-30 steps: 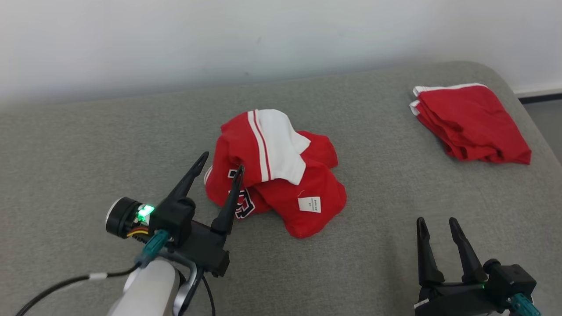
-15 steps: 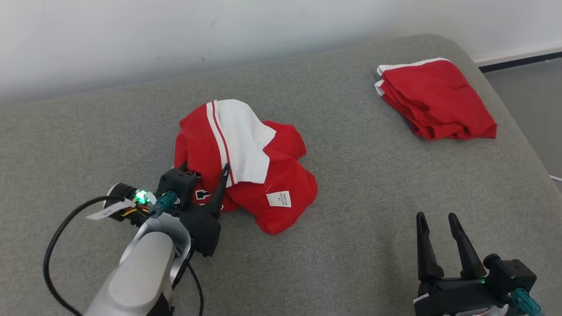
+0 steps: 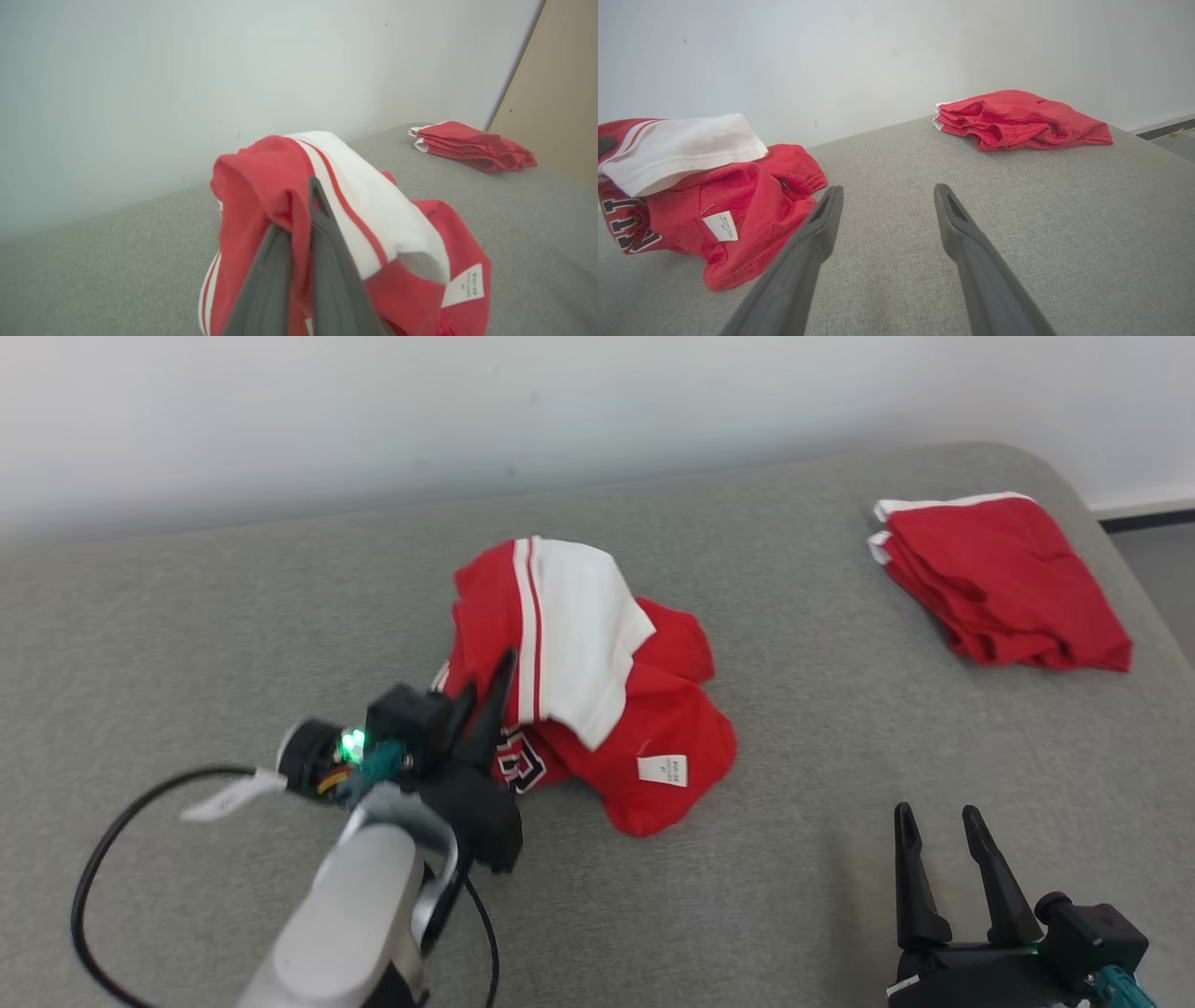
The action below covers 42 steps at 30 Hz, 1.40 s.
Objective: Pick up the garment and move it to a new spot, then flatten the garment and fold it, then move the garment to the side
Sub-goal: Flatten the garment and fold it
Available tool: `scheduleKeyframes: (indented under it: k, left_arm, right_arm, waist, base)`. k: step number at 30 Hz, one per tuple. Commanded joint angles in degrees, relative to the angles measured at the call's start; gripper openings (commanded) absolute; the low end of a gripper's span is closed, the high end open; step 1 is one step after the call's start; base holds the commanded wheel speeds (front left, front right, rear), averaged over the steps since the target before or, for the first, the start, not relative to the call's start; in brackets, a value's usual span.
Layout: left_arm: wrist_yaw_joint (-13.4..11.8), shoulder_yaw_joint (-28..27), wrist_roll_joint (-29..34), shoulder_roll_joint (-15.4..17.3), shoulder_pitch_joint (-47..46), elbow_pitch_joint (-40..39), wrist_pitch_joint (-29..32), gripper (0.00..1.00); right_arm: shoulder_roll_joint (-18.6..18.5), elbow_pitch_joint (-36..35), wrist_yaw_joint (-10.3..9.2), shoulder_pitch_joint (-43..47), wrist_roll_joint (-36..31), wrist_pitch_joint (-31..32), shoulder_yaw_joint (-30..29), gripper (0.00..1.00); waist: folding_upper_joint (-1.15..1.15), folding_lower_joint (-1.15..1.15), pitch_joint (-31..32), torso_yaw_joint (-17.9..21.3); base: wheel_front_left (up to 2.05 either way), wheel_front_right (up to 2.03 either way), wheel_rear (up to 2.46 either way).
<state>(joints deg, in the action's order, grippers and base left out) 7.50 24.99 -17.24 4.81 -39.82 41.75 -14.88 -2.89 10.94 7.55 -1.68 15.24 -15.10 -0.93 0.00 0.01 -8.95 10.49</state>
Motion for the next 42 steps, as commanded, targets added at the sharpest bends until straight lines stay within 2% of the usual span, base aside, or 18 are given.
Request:
scheduleKeyframes:
  k: [1, 9, 14, 18, 19, 20, 21, 25, 32, 37, 42]
  left_arm:
    - [-0.08, -0.12, -0.62, -0.06, 3.57, -1.70, -0.37, 0.00]
    - [-0.71, -3.01, -5.28, -0.20, 19.61, -12.34, -0.34, 0.00]
    - [-1.16, -4.96, -6.51, -0.21, 27.87, -14.06, -0.34, 0.00]
    - [-1.39, -6.32, -6.86, -0.55, 30.87, -14.07, -0.35, 0.00]
    - [-1.51, -6.61, -6.62, -0.66, 31.25, -14.18, -0.35, 0.03]
    - [-1.78, -7.07, -6.23, -0.71, 31.48, -14.49, -0.35, 0.47]
    - [-2.09, -7.69, -5.95, -0.74, 31.53, -14.97, -0.35, 1.00]
    - [-2.90, -9.79, -4.75, -0.69, 32.22, -17.86, -0.35, 1.00]
    - [-3.69, -13.75, -1.54, 0.86, 32.83, -27.48, -0.35, 1.00]
    - [-3.06, -12.05, 0.20, 2.07, 27.87, -28.22, 1.36, 1.00]
    - [-3.96, -10.46, 2.78, 3.01, 23.75, -25.64, 4.06, 1.00]
  right_arm:
    - [0.01, -0.18, -0.15, 0.59, -0.38, -0.03, 0.04, 1.00]
    - [0.01, -0.12, -0.15, 0.77, -1.20, -0.04, -0.15, 1.00]
    - [0.01, 0.06, -0.15, 0.74, -1.37, -0.04, 0.46, 1.00]
    - [0.00, 0.17, -0.15, 0.54, -1.67, -0.04, 0.60, 1.00]
    - [0.00, 0.22, -0.15, 0.47, -1.74, -0.04, 0.55, 1.00]
    - [0.01, 0.25, -0.15, 0.40, -1.78, -0.04, 0.56, 1.00]
    - [0.02, 0.26, -0.15, 0.33, -1.80, -0.04, 0.60, 1.00]
    - [0.00, 0.31, -0.15, 0.46, -1.70, -0.04, 0.53, 1.00]
    - [0.01, 0.47, -0.15, 0.78, -1.11, -0.04, 0.67, 1.00]
    - [0.01, 0.54, -0.15, -0.27, -0.40, -0.04, 1.19, 1.00]
    - [0.03, 0.92, -0.15, -0.72, 0.27, -0.04, 1.20, 1.00]
  waist:
    - [0.00, -0.01, 1.31, -4.49]
    - [0.00, -0.01, 1.56, -10.51]
    - [0.00, -0.01, 1.32, -11.81]
    - [0.00, -0.01, 1.10, -12.15]
    - [0.00, -0.01, 1.07, -12.20]
    - [0.00, -0.01, 1.05, -12.20]
    - [0.00, -0.01, 1.08, -12.17]
    - [0.00, -0.01, 1.29, -11.87]
    - [0.00, -0.01, 1.43, -10.62]
    - [0.00, -0.01, 1.06, -7.99]
    - [0.00, -0.01, 0.30, -4.68]
  base:
    - [0.00, 0.00, 0.00]
    - [0.00, 0.00, 0.00]
    - [0.00, 0.00, 0.00]
    - [0.00, 0.00, 0.00]
    - [0.00, 0.00, 0.00]
    - [0.00, 0.00, 0.00]
    - [0.00, 0.00, 0.00]
    - [0.00, 0.00, 0.00]
    - [0.00, 0.00, 0.00]
    - [0.00, 0.00, 0.00]
    - [0.00, 0.00, 0.00]
